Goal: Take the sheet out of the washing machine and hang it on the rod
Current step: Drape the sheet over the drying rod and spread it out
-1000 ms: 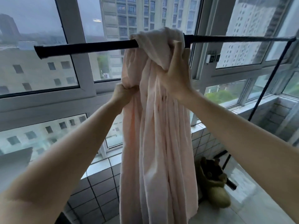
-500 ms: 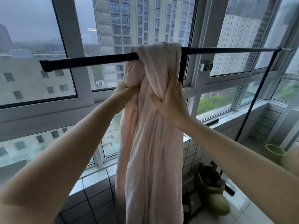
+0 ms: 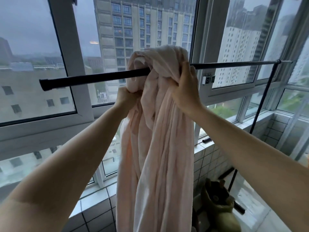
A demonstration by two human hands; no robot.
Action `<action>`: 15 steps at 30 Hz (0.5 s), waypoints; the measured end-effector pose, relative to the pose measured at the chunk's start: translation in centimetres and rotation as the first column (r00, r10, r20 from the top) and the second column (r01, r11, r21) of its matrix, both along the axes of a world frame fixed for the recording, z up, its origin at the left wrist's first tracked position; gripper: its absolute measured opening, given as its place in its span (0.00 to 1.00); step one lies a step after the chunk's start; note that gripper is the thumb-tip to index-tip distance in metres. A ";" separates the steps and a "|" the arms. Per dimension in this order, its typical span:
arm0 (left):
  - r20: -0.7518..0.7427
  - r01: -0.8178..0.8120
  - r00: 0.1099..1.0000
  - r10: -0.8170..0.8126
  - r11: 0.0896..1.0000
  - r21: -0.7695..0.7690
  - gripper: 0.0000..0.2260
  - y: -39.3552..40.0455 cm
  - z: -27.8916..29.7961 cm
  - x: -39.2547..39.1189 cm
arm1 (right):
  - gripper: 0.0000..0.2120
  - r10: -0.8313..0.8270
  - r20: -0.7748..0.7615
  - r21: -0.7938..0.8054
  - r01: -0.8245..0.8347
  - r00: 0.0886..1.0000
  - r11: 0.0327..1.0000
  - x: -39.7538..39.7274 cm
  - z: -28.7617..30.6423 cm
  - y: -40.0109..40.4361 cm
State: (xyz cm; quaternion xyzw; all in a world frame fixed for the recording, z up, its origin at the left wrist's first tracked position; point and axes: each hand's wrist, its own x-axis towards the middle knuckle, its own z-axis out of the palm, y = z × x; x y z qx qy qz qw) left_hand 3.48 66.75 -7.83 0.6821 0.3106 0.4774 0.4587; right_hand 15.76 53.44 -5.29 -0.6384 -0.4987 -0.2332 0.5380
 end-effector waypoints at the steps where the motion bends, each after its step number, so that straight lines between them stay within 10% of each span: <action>1: -0.040 0.013 0.999 -0.012 1.000 0.015 0.06 -0.3 -0.5 0.1 | 0.27 -0.026 0.003 -0.066 0.026 1.000 0.997 0.1 -0.6 -0.2; 10: -0.112 0.020 0.994 0.015 0.954 0.298 0.21 -0.1 -3.2 -2.2 | 0.26 -0.309 0.403 -0.037 0.353 0.862 0.935 -1.9 -2.1 -2.6; 15: 0.041 -0.131 0.991 0.126 0.891 0.434 0.08 -0.6 -1.5 -3.8 | 0.12 -0.189 0.479 -0.079 0.256 0.857 0.963 -2.6 -0.2 -2.0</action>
